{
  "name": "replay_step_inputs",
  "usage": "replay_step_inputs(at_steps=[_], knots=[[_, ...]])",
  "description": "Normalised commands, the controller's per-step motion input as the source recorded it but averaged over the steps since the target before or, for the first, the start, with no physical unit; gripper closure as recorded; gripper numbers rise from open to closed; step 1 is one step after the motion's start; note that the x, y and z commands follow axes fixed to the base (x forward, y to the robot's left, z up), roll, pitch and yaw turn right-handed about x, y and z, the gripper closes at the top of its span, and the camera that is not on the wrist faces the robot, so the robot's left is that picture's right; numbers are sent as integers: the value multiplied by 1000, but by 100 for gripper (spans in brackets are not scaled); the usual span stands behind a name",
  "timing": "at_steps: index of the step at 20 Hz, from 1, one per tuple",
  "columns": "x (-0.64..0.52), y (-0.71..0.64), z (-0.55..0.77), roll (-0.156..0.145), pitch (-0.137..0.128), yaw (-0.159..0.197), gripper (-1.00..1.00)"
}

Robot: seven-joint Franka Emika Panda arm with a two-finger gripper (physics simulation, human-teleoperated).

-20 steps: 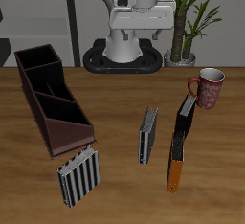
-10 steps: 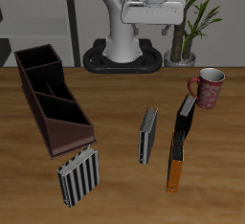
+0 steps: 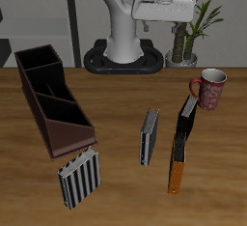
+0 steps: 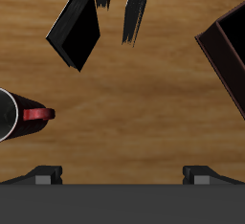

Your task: Place the red mug into the right desk caddy's right compartment

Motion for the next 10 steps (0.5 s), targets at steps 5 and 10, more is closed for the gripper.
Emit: replay_step_inputs(at_steps=[5,10], knots=[[-13,404,34,-1,12,-57,-100],[25,333,-70,-22,39,-36,-100]])
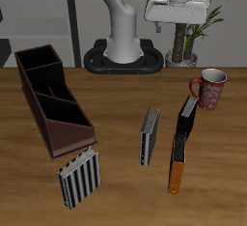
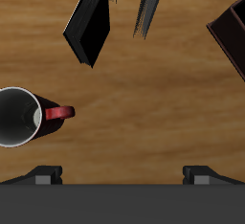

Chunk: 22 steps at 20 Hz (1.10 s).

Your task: Place the red mug into the right desk caddy's right compartment

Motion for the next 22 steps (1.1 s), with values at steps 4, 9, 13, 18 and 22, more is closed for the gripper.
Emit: replay_step_inputs(at_steps=[4,9,13,18,22], knots=[[49,399,-12,-34,12,27,-100],[53,387,27,-29,-11,22,-100],[-14,286,0,20,-15,21,-100],[-83,379,-11,75,-20,21,-100],[-29,203,-59,19,2,-2,-100]])
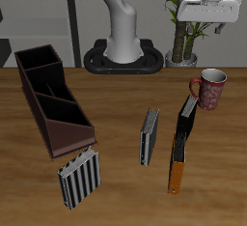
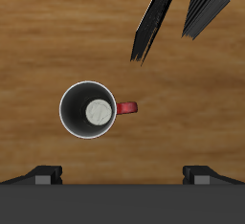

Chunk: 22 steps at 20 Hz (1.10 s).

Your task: Place the red mug into the right desk caddy's right compartment

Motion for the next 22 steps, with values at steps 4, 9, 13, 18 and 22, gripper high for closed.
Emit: replay_step_inputs(at_steps=[4,9,13,18,22], knots=[[-81,471,-89,158,-6,45,-100],[75,60,11,1,-9,-13,-100],[220,48,-42,16,-13,20,-100],[196,70,-92,-41,5,6,-100],[76,227,-75,-21,1,4,-100]])
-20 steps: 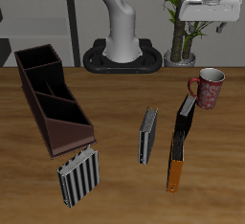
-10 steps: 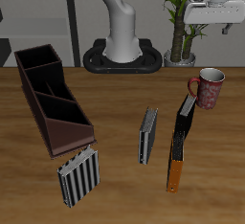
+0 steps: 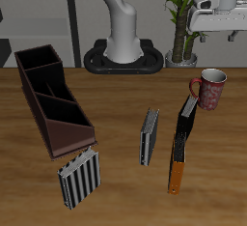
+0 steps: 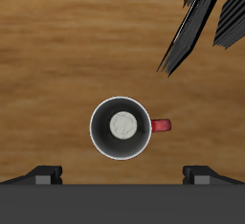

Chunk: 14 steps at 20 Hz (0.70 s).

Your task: Place the red mug into the right desk caddy's right compartment

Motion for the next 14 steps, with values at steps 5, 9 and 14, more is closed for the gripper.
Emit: replay_step_inputs(at_steps=[5,9,14], knots=[[48,100,-67,-45,11,12,-100],[63,95,-55,-23,7,2,-100],[41,186,-106,-6,23,3,-100]])
